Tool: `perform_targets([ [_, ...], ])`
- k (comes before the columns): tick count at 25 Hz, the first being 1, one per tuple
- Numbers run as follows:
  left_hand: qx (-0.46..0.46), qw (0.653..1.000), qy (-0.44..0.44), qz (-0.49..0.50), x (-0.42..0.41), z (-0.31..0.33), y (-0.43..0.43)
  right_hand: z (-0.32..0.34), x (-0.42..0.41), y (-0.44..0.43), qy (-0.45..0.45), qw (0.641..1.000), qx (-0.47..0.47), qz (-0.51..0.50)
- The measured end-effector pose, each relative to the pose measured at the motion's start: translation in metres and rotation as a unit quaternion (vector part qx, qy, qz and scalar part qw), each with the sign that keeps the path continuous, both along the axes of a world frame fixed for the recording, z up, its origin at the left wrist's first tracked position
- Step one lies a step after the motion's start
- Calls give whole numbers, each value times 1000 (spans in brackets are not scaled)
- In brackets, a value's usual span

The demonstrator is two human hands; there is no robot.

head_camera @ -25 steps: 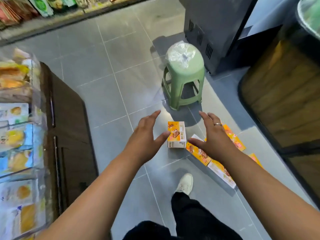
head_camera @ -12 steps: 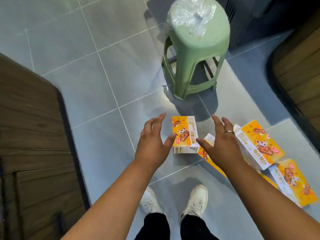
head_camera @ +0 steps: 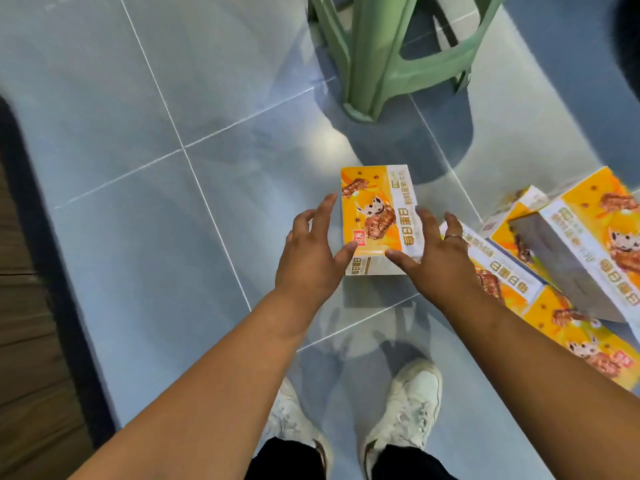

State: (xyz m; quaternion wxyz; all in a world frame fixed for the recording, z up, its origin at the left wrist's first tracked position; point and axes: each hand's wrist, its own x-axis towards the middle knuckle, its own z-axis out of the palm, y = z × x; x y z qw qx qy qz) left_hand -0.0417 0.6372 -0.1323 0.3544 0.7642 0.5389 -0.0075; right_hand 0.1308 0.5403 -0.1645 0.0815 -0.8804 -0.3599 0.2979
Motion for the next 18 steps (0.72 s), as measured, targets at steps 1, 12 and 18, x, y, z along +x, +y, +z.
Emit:
perform_targets([
  [1, -14, 1000, 6, 6, -1, -20, -2, -18, -1, 1, 4, 1000, -7, -4],
  [12, -185, 982, -45, -3, 37, -96, -12, -75, -4, 11, 54, 997, 39, -38],
  [18, -122, 992, -8, 2, 22, -45, -2, -19, -17, 17, 40, 997, 57, -36],
])
